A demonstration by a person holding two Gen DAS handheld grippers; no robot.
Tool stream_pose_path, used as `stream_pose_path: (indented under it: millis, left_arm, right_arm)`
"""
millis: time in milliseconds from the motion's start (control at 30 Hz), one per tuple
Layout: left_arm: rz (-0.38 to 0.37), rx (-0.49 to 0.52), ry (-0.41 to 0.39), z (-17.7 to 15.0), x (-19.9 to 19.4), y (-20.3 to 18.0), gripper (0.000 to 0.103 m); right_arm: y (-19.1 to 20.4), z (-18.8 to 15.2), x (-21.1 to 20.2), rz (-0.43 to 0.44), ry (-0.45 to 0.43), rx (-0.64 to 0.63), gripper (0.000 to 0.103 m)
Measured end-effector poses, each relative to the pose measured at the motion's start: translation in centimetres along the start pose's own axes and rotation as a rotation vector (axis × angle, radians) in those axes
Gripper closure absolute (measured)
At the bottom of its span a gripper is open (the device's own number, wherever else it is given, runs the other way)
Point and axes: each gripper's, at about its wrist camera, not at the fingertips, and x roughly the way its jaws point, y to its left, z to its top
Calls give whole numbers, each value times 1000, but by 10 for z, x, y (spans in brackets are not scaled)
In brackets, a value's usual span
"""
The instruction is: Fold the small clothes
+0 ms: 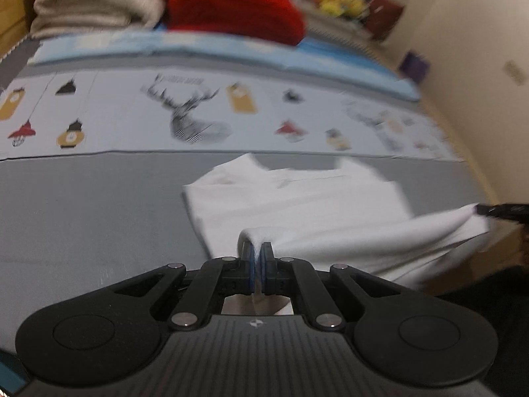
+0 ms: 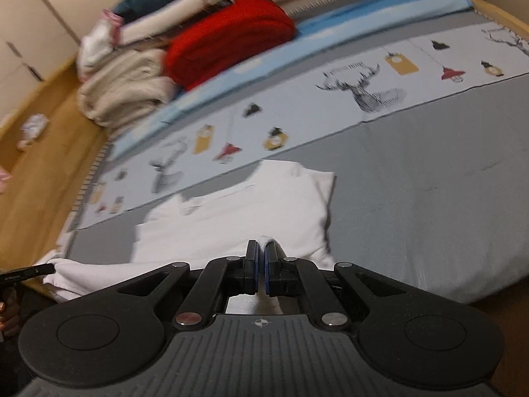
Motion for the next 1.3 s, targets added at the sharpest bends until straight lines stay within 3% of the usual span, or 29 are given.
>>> stream_pose_path:
  millis: [167, 267, 333, 400, 467, 567, 633, 800, 867, 900, 933, 967, 1000, 1067, 1167, 1233, 1267, 1300]
  left_arm:
    - [11, -89, 58, 24, 82, 47, 98]
    - [35, -195, 66, 30, 98, 67, 97]
    - [10, -210, 16, 35, 90, 70, 78]
    - [4, -166, 42, 33, 90, 67, 62]
    - [24, -107, 94, 29, 94, 62, 60]
    - [-6, -72, 122, 20, 92, 59, 50]
    - [-9, -61, 122, 16, 92, 57, 46]
    - [-3, -68, 130, 12, 103, 50, 49]
    - [7, -61, 138, 15, 110, 45, 70]
    - [8, -57, 144, 17, 115, 42, 93]
    - [1, -56, 149, 19, 118, 39, 99]
    - [-3, -54, 137, 22, 119, 37, 101]
    - [-4, -68, 105, 27, 117, 37, 101]
    - [-41, -196, 19, 39, 109, 49, 100]
    - [0, -396, -87, 48, 100, 74, 95]
    - [8, -401, -59, 48, 105, 77, 92]
    - [10, -385, -37, 48, 107, 75, 92]
    - [15, -354, -11, 47, 111, 72, 90]
  right_arm:
    - [-14, 39, 93, -74, 82, -10, 100]
    - [-29, 42, 126, -174, 42, 17, 96]
    - [-38, 41, 135, -199, 77, 67, 93]
    - [-36, 44, 130, -184, 46, 73, 93]
    - [-32, 44, 127, -186, 43, 26, 88]
    - [-32, 36, 134, -184, 136, -7, 73]
    - [-30, 28, 137, -182, 178, -37, 72]
    - [-17, 25, 149, -162, 205, -89, 72]
    - [-16, 24, 154, -170, 202, -82, 72]
    - [-17, 25, 155, -171, 190, -74, 72]
    - [-18, 26, 157, -169, 181, -62, 72]
    - [-20, 27, 159, -160, 175, -42, 76]
    - [-21, 29, 161, -150, 171, -28, 103]
    - [-20, 38, 157, -127, 91, 0, 102]
    - [-25, 55, 142, -59, -96, 129, 101]
    - [-32, 60, 137, -115, -174, 204, 96]
    - [-36, 62, 136, -122, -181, 229, 84]
    - [-39, 62, 137, -124, -175, 237, 80]
